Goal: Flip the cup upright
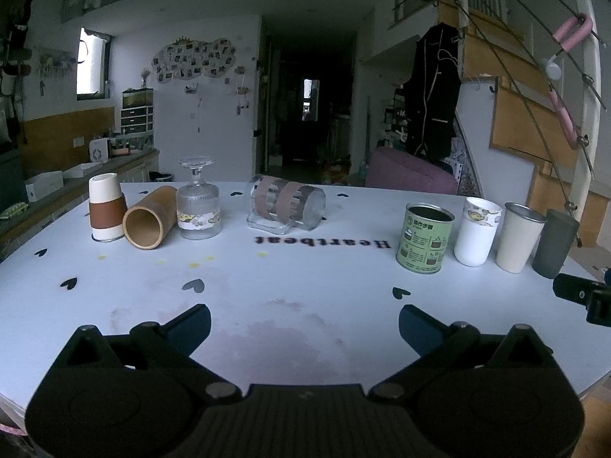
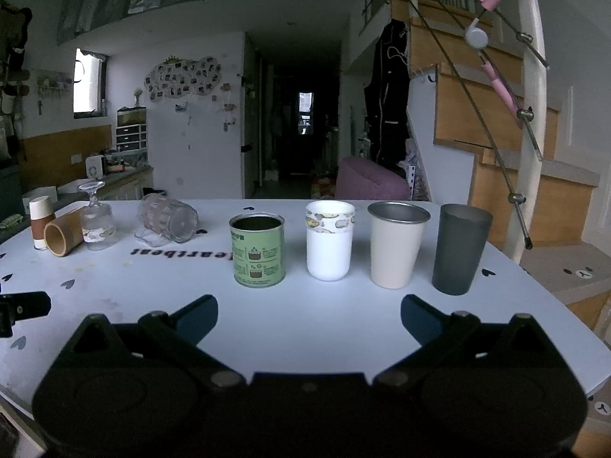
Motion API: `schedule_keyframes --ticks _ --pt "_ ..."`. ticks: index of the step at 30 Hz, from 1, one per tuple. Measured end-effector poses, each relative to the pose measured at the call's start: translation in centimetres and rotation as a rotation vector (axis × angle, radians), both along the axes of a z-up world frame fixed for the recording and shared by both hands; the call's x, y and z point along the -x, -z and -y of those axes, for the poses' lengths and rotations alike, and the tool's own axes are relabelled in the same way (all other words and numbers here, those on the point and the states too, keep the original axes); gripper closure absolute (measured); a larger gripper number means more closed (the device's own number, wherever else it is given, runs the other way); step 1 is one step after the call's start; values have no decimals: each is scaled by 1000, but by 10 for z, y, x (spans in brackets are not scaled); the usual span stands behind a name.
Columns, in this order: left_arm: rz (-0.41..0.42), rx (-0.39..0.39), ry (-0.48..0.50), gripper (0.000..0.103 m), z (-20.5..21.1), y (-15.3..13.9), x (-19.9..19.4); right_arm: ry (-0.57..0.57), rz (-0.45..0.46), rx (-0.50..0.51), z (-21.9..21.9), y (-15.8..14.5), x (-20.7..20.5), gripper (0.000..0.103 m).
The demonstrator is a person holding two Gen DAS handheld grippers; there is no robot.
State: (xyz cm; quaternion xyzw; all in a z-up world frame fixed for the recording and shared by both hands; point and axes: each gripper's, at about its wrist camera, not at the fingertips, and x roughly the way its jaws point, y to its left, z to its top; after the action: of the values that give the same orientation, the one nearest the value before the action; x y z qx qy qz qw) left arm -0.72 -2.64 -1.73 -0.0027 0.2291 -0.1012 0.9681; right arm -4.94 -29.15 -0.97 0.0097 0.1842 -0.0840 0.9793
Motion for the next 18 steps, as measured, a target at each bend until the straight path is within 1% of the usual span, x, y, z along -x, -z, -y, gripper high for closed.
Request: schedule_keyframes --ticks 18 --pt "3 -2 -4 0 -1 -1 0 -1 1 1 -1 0 0 0"
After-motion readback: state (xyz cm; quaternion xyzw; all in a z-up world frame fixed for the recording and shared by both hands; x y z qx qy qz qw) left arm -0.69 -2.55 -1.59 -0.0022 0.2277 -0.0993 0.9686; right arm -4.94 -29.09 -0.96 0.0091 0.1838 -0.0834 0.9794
